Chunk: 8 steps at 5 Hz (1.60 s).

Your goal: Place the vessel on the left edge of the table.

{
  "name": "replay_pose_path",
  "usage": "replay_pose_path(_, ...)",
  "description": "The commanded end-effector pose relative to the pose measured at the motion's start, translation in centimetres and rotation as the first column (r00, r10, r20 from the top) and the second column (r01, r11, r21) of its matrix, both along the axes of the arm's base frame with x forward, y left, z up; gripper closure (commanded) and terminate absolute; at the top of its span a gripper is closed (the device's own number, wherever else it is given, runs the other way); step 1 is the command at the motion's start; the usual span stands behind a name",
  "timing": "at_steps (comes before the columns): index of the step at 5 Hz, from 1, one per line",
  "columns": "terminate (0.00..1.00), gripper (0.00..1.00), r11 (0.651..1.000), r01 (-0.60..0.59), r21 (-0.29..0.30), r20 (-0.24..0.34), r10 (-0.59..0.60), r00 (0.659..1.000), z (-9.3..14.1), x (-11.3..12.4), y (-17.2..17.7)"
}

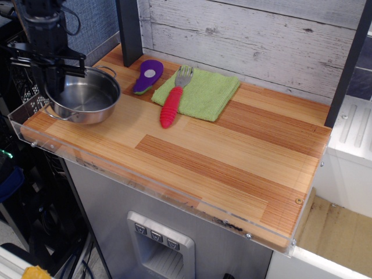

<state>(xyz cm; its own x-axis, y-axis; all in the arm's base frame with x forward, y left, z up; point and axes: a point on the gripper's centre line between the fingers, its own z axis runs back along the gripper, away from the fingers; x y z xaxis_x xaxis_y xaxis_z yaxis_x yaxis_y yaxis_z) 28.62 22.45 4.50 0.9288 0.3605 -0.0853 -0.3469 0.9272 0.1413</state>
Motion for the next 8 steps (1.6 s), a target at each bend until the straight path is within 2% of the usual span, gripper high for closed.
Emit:
replay_pose_path(1, 0.00, 1.00, 0.999, 0.014, 0.052, -0.005, -0.014, 1.000, 0.5, 1.3, 0.4)
replay_pose_path(2, 0.00, 1.00, 0.999, 0.008, 0.044, -0.033, -0.006, 0.999, -0.4, 1.1, 0.4)
replay_pose_path(3, 0.00, 0.00, 0.999, 0.016, 0.031, -0.033, -0.015, 0.999, -0.6, 1.5, -1.0)
replay_pose_path(4, 0.00, 0.00, 0.999, 0.024, 0.038, -0.024, -0.023, 0.999, -0.2, 1.6, -1.8)
replay_pose_path(5, 0.00, 0.00, 0.997, 0.032, 0.067, 0.010, -0.032, 0.999, 1.8, 1.6, -2.2)
replay_pose_path(6, 0.00, 0.00, 0.993, 0.057, 0.101, 0.081, -0.065, 0.995, 6.3, 1.3, -2.7)
replay_pose_path(7, 0.00, 0.00, 0.987, 0.085, 0.136, 0.165, -0.107, 0.980, 11.2, -0.2, -2.2)
replay_pose_path(8, 0.00, 0.00, 0.962, 0.252, 0.102, 0.177, -0.267, 0.947, 14.3, 1.0, -3.8)
